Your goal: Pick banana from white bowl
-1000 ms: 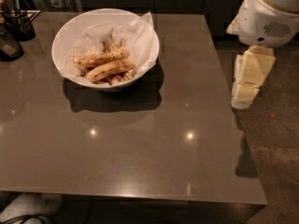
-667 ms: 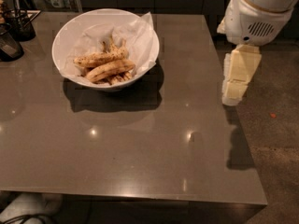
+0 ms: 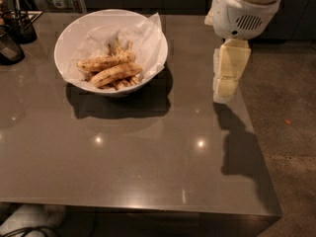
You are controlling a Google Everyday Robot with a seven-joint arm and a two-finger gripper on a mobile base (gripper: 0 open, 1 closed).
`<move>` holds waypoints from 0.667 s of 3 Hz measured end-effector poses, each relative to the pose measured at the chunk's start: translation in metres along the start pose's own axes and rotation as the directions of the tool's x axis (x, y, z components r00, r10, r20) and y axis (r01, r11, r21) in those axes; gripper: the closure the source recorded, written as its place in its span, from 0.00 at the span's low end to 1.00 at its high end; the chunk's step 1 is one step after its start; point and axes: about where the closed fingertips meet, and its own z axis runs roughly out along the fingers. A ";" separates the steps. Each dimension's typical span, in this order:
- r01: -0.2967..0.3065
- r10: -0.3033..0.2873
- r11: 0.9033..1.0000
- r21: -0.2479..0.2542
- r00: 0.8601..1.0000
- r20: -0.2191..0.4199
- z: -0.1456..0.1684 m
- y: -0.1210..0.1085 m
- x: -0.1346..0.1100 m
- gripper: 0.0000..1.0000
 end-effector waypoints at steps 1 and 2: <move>0.141 -0.141 0.990 0.000 0.990 0.006 0.000 -0.007 -0.046 0.00; 0.137 -0.137 0.990 0.019 0.990 0.015 -0.002 -0.010 -0.048 0.00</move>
Offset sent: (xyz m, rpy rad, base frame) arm 0.0063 0.0354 0.0058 -0.0279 -0.0129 0.1071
